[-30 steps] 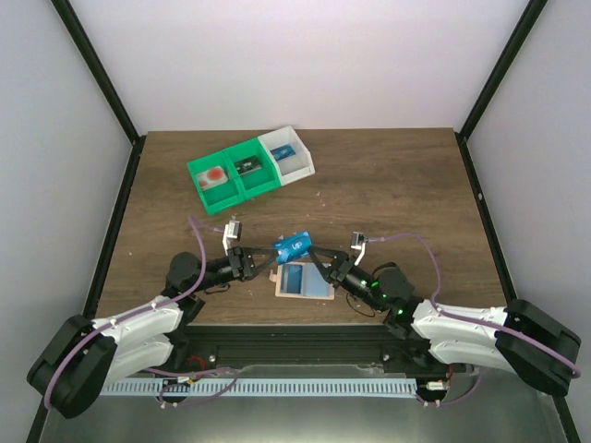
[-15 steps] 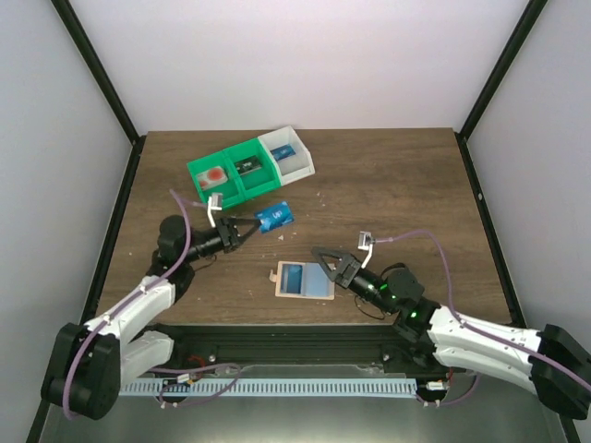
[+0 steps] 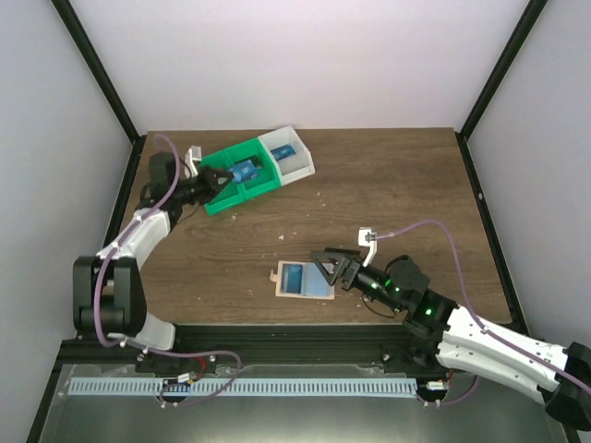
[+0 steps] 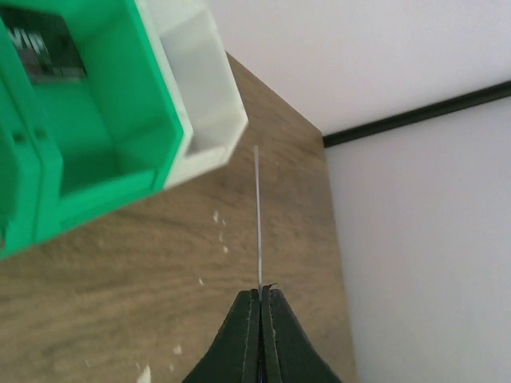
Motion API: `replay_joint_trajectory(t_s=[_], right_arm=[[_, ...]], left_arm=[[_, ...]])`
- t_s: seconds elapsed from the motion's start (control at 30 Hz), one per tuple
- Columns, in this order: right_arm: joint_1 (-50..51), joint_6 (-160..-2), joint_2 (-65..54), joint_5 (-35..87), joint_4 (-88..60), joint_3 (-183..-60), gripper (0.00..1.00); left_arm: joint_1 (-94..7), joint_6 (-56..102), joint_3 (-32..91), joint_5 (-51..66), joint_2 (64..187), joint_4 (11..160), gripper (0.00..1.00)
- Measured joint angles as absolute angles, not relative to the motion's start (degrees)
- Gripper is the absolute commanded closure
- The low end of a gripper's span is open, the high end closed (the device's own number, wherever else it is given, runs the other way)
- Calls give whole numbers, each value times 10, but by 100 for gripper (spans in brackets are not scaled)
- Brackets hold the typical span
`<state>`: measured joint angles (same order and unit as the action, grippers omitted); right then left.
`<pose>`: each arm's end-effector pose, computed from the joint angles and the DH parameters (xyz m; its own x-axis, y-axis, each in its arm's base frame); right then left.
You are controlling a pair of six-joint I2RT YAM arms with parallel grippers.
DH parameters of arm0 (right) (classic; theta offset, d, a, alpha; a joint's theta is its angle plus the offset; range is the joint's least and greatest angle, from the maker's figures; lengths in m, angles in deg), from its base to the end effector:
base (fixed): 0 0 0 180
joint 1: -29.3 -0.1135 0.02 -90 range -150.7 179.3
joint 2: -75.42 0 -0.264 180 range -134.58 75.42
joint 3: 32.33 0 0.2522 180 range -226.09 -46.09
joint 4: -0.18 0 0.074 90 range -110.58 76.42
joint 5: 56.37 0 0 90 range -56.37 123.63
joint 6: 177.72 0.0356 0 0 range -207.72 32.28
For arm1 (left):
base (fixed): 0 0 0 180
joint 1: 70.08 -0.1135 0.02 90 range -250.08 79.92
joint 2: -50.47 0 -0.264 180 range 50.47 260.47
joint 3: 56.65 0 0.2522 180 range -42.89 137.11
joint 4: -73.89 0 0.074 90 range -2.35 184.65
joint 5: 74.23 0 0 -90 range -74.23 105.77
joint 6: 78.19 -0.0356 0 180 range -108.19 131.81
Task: Take the credit cards out of the card holder
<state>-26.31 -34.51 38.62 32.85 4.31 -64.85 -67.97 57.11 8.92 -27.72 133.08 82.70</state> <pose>0.0955 0.1403 0.2525 -0.6678 0.4420 -0.5989 -0.4976 0.3332 0.8009 0.3159 -0.0362 0.2579 -0.7654 -0.4878 -0.4197 0.1444 0.5053 -0.8507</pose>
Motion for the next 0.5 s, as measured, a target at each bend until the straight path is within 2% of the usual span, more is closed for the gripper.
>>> replay_joint_trajectory(t_s=[0.3,0.5], right_arm=[[-263,-375,447,361,-45,-675,0],[-263,-382,491,386,-70,-675,0]], left_arm=[[-681,525,283,-238,1506,908,100],[-677,512,319,-241,1544,919,100]])
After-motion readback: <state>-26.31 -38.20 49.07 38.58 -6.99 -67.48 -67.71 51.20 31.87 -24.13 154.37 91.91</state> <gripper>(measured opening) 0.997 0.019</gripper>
